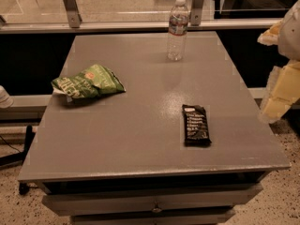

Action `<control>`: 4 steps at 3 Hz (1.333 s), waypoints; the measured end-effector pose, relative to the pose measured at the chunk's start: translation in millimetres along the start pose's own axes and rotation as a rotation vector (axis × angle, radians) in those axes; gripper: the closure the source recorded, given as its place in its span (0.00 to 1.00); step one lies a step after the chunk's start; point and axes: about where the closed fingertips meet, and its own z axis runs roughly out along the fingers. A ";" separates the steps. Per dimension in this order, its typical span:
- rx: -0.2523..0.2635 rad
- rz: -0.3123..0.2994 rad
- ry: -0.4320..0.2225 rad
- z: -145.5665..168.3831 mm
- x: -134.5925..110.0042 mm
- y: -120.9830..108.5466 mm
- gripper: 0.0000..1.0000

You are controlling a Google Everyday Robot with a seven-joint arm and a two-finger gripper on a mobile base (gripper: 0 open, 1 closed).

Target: Pick rxbar chocolate

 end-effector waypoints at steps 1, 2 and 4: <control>0.000 0.000 0.000 0.0 -0.1 0.0 0.00; 0.009 0.017 -0.009 1.3 -2.6 0.8 0.00; 0.008 0.203 -0.095 49.6 -21.4 14.7 0.00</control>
Offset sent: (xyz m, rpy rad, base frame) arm 0.0007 0.0051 -0.0075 0.0263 0.0015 -0.0349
